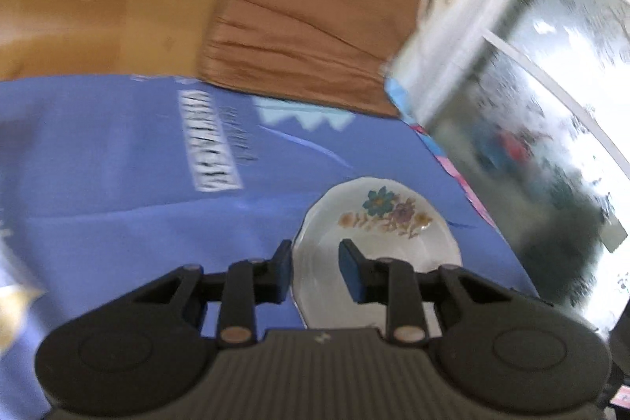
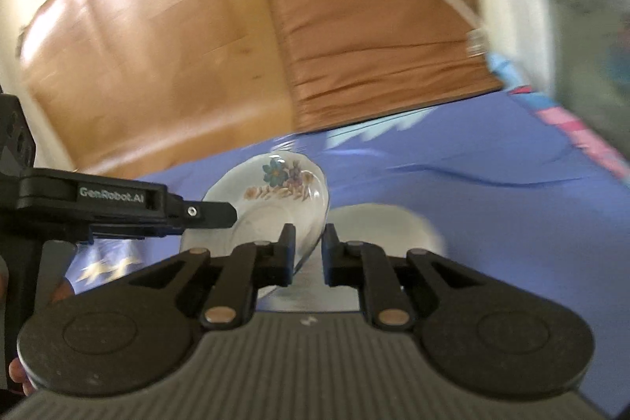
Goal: Organize plates and bowls
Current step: 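Lower the held saucer onto the other saucer and open the right gripper, then move the open right gripper back toward the white flowered bowls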
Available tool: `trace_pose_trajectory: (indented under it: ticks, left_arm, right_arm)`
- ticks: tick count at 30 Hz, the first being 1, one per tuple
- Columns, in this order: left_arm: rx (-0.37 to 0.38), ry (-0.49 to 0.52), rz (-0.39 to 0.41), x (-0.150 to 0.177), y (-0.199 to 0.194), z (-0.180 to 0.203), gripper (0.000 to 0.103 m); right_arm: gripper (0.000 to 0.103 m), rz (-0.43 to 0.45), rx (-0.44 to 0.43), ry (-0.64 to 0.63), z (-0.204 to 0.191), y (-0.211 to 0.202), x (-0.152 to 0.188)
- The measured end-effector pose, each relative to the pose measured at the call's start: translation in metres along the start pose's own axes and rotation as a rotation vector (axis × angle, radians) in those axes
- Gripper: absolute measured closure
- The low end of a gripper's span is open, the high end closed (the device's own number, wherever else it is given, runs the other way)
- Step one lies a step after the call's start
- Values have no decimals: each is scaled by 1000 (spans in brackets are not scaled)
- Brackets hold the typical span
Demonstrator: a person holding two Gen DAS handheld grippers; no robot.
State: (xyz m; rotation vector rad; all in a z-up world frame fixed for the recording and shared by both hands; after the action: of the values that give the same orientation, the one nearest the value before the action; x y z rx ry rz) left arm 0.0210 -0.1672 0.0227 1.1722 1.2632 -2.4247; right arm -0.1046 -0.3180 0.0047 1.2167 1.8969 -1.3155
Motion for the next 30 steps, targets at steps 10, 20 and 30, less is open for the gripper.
trace_pose_trajectory:
  ticks: [10,20,30]
  left_arm:
    - [-10,41,-50,8,35,20,75]
    - [-26,-11,56,0,2,-10,62]
    - [-298,-150,158,34,-77,-127,62]
  right_arm:
    - [84,18,123,-7,28,-1,15]
    - [37,170,251,-49,18,-3,6]
    - [60,79,-18,-135,-68,21,10]
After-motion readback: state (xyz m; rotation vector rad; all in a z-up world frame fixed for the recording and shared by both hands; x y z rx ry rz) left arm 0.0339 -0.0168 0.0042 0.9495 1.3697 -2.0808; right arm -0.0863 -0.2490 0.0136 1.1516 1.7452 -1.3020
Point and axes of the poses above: each gripper's, at about its wrist camera, not at the fingertips, and y roughly the way its jaws point, z to its right, x to its underside, the point moved 4 cm from there along y, roughly the way its jaws point, and after that the axes turned 6 degrees about y, right-handed, at the moved point
